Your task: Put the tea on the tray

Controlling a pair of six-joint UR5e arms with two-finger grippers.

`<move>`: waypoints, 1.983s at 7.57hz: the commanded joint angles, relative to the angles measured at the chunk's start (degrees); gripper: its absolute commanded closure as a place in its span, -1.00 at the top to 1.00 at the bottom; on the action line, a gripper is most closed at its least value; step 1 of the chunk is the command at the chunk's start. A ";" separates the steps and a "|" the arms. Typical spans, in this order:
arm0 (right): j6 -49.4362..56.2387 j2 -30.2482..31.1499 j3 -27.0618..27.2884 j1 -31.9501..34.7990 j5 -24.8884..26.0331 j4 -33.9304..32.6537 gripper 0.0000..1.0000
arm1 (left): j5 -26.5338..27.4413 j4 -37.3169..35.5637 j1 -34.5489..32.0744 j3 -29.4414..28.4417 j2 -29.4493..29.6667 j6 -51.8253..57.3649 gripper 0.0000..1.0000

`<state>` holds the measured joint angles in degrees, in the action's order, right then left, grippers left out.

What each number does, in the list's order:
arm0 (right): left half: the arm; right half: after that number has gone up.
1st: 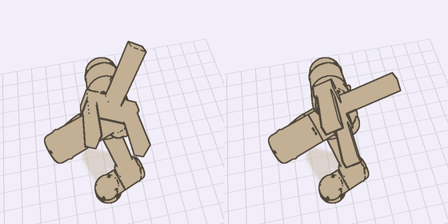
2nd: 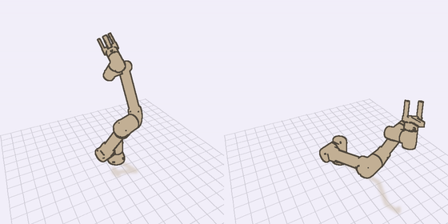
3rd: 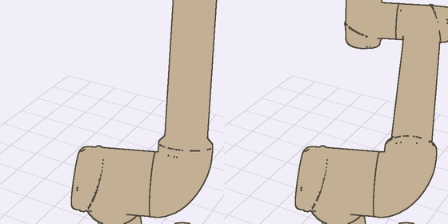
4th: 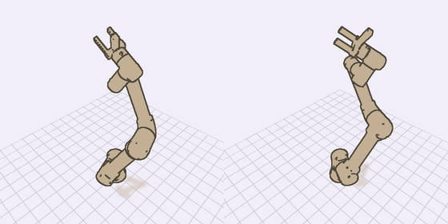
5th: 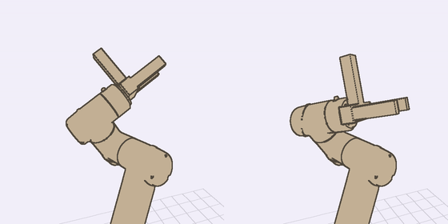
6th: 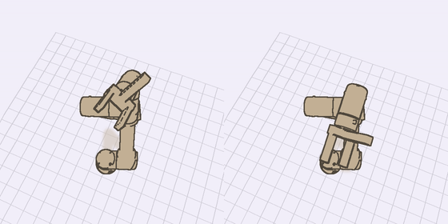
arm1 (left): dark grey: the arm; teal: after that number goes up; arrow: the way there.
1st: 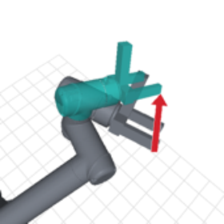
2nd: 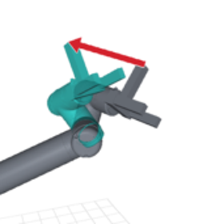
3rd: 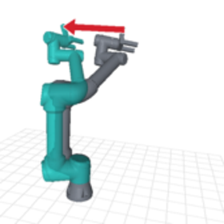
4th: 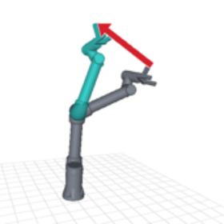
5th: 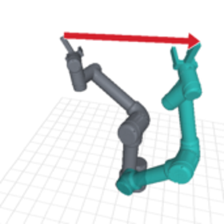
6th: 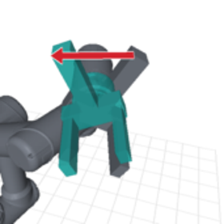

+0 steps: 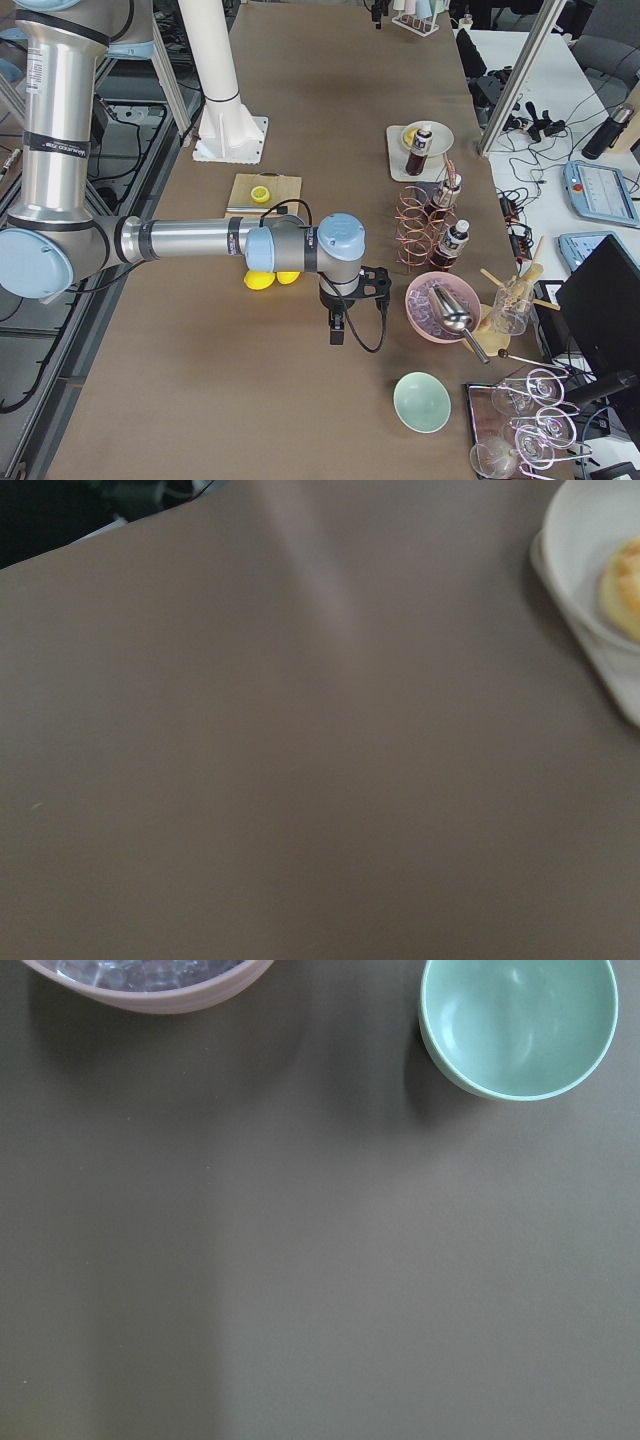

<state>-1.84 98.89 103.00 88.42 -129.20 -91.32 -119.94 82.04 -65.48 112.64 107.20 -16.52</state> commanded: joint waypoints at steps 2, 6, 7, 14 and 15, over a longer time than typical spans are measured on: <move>-0.01 -0.01 -0.17 0.00 0.00 0.09 1.00 | -7.59 -0.21 -19.14 -5.49 -18.30 34.70 0.95; -0.01 0.07 -0.08 0.00 0.00 0.09 1.00 | -7.33 -0.91 -23.27 -11.21 -22.38 34.53 0.95; -0.10 0.07 0.01 0.00 0.17 0.09 1.00 | -7.33 -0.92 -23.38 -11.30 -22.56 34.62 0.95; 0.08 0.69 0.10 0.00 0.18 0.09 1.00 | -7.32 -0.92 -24.17 -11.74 -23.08 34.80 0.95; -0.01 0.95 0.10 0.08 0.09 0.09 1.00 | -7.15 -1.00 -24.43 -12.09 -23.09 34.54 0.95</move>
<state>-1.76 99.48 103.09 88.42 -128.95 -91.18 -127.21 81.12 -89.62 100.92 84.35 18.29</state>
